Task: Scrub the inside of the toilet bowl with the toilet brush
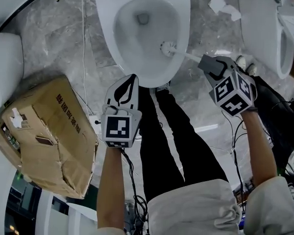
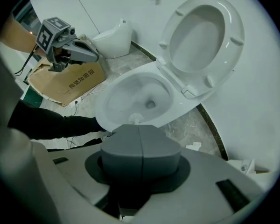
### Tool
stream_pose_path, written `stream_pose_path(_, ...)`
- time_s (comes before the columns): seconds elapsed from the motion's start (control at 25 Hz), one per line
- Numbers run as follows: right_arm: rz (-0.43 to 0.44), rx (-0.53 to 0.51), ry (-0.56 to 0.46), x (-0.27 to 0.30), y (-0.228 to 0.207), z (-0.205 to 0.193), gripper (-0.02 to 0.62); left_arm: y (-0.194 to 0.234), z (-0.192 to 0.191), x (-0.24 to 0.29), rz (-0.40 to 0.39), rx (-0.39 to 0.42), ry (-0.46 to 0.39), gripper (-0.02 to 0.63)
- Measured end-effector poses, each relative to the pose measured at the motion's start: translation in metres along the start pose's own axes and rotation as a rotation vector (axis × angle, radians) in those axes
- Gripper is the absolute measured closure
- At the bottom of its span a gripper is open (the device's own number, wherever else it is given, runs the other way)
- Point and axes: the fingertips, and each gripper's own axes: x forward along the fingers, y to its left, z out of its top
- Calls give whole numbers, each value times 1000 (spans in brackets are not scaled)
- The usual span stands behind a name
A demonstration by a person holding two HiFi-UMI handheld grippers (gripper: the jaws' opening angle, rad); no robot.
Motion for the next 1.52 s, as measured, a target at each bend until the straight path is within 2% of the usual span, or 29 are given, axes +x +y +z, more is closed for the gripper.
stream_pose_path(0.24, 20, -4, 3, 1, 16, 0, 419, 7, -17, -14, 23, 5, -20, 584)
stream_pose_path(0.56, 55, 16, -8, 0, 42, -7, 419, 14, -39, -24, 129, -53, 17, 584)
stream_pose_path(0.72, 87, 8, -15, 2, 58, -7, 419, 9, -53, -27, 142, -100, 67, 584)
stream_pose_path(0.84, 92, -12, -17, 3, 70, -6, 419, 7, -53, -25, 147, -101, 34, 584)
stream_pose_path(0.92, 100, -20, -24, 4, 83, -6, 419, 12, -52, -29, 179, -112, 19, 584)
stream_pose_path(1.04, 105, -23, -31, 3, 96, -8, 417, 21, -51, -31, 219, -121, 34, 584)
stream_pose_path(1.16, 109, -17, -28, 3, 102, -5, 417, 29, -48, -31, 217, -120, 38, 584)
stream_pose_path(1.36, 112, 3, -34, 6, 112, 3, 417, 42, -44, -35, 222, -175, -13, 584)
stream_pose_path(1.52, 102, 8, -41, 7, 133, 15, 417, 46, -51, -35, 203, -152, 19, 584)
